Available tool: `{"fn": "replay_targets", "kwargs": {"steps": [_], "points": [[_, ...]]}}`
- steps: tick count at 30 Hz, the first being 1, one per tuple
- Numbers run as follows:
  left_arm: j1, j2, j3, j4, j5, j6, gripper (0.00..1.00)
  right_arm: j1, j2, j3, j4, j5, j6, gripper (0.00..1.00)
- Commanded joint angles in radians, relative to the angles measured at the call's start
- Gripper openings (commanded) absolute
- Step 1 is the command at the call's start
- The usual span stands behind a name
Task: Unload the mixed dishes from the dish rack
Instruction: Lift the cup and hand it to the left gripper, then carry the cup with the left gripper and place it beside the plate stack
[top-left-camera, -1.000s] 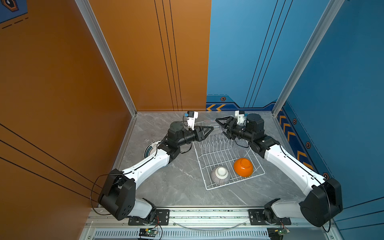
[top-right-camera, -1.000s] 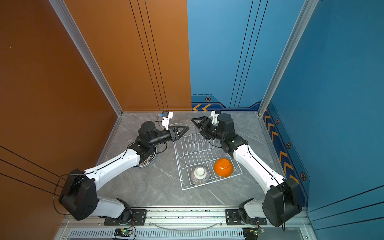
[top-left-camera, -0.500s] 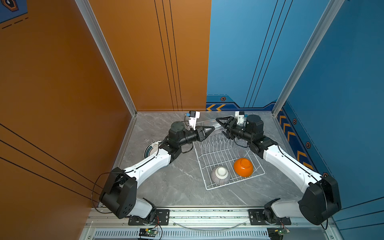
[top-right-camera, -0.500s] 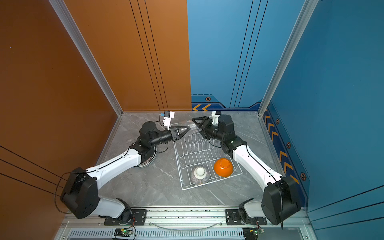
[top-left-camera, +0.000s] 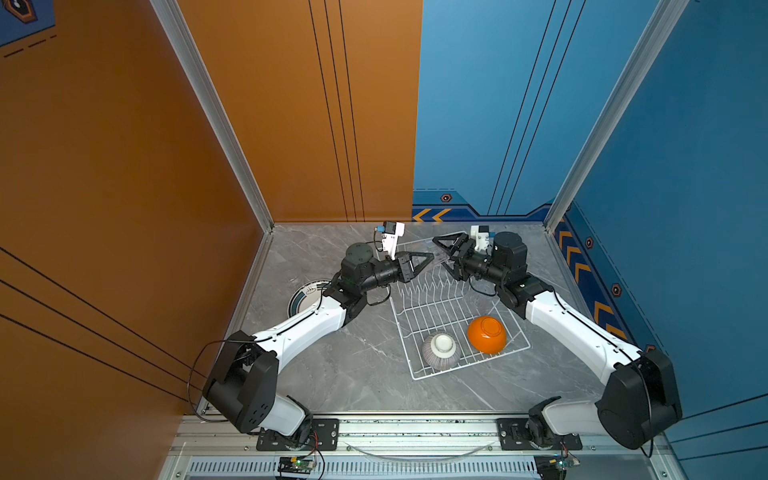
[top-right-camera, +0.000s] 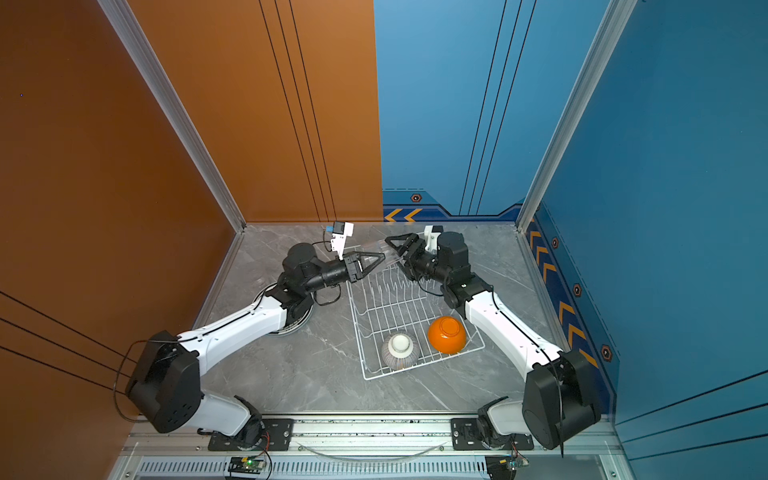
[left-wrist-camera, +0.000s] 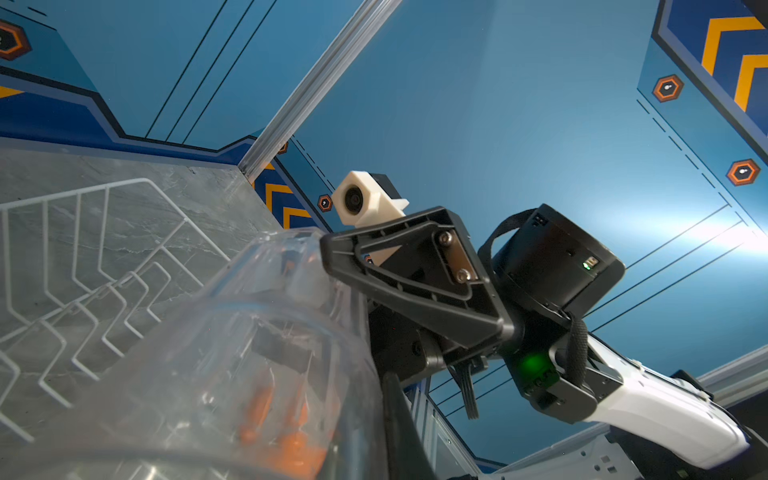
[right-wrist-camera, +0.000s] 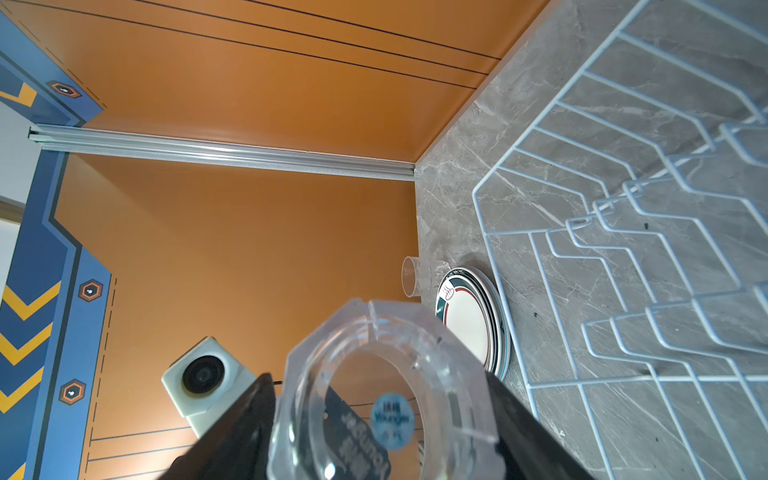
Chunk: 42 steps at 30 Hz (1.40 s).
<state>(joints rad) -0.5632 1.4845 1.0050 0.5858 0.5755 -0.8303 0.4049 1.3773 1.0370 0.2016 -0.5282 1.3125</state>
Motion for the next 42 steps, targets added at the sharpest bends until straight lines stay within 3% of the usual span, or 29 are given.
{"fn": "replay_targets", "kwargs": {"steps": [1,3,6,17,21,24,30,35,42], "points": [[0.013,0.022,0.014,-0.074,-0.072,0.034,0.00,-0.007,-0.007,-0.014,0.009,-0.037,-0.034,0.87],[0.013,0.026,0.018,-0.143,-0.091,0.068,0.00,-0.013,-0.013,-0.017,-0.033,-0.024,-0.059,0.94],[0.013,0.027,0.018,-0.181,-0.108,0.093,0.00,-0.020,-0.033,-0.025,-0.083,-0.003,-0.097,0.96],[0.027,-0.044,0.064,-0.432,-0.232,0.222,0.00,-0.060,-0.170,-0.066,-0.357,0.137,-0.268,0.98],[0.042,-0.068,0.097,-0.551,-0.290,0.262,0.00,-0.077,-0.241,-0.132,-0.428,0.221,-0.293,0.99],[0.062,-0.076,0.135,-0.646,-0.336,0.292,0.00,-0.093,-0.258,-0.158,-0.448,0.215,-0.291,0.98],[0.171,-0.070,0.218,-0.815,-0.371,0.347,0.00,-0.085,-0.290,-0.165,-0.533,0.230,-0.349,1.00],[0.291,-0.024,0.288,-0.919,-0.446,0.402,0.00,-0.069,-0.354,-0.208,-0.603,0.333,-0.410,1.00],[0.448,0.099,0.338,-0.937,-0.497,0.323,0.00,-0.030,-0.288,-0.196,-0.608,0.383,-0.534,1.00]]}}
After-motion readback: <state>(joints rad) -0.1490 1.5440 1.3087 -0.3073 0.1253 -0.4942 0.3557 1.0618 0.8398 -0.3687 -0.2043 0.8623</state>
